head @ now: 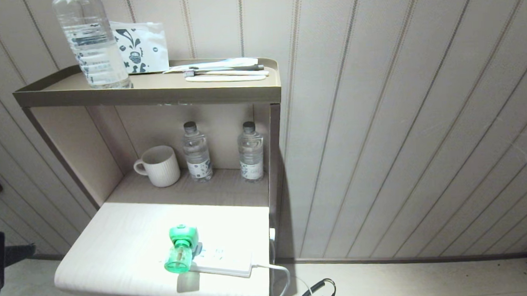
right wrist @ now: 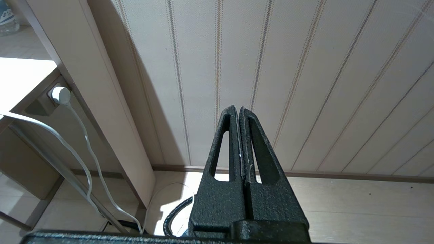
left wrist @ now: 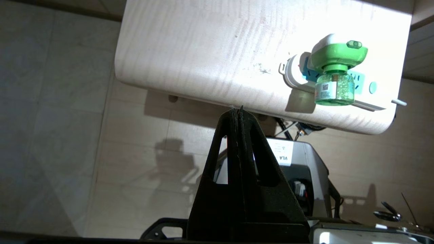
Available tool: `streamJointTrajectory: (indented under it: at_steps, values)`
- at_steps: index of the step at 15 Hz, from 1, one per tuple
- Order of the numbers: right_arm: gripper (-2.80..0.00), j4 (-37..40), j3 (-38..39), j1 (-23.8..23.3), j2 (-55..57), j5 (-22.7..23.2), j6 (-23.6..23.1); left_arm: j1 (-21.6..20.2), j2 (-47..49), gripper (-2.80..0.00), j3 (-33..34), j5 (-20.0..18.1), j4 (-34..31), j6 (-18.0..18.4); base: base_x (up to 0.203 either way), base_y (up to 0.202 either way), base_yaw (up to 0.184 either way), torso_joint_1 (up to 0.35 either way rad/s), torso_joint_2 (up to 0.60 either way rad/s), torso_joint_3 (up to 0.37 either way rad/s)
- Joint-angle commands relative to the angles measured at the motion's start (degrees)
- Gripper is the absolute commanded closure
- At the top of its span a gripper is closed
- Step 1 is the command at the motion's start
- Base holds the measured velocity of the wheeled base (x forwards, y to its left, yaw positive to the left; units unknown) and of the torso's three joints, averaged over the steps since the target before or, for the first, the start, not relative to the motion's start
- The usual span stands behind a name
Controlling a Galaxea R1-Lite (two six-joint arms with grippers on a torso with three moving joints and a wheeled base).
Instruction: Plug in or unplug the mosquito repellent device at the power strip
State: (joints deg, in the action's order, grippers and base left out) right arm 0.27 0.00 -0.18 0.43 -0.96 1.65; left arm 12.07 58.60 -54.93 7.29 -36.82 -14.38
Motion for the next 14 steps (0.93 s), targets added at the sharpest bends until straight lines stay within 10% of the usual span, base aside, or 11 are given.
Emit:
streamJointTrajectory:
  at_steps: [1,8,14]
  values:
    - [0.00,0.00,0.00,0.01,0.01,0.00,0.02,-8.21,-8.47,0.00,7.34,-4.94,5.25,4.11,0.000,0.000,0.000,0.000,0.00,0.000]
    - [0.00,0.00,0.00,0.01,0.01,0.00,0.02,-11.86,-32.75,0.00,31.16,-4.45,24.11,9.01,0.000,0.000,0.000,0.000,0.00,0.000]
    - [0.00,0.00,0.00,0.01,0.01,0.00,0.02,-12.85,-52.64,0.00,46.20,-1.09,27.13,12.07,0.000,0.000,0.000,0.000,0.00,0.000]
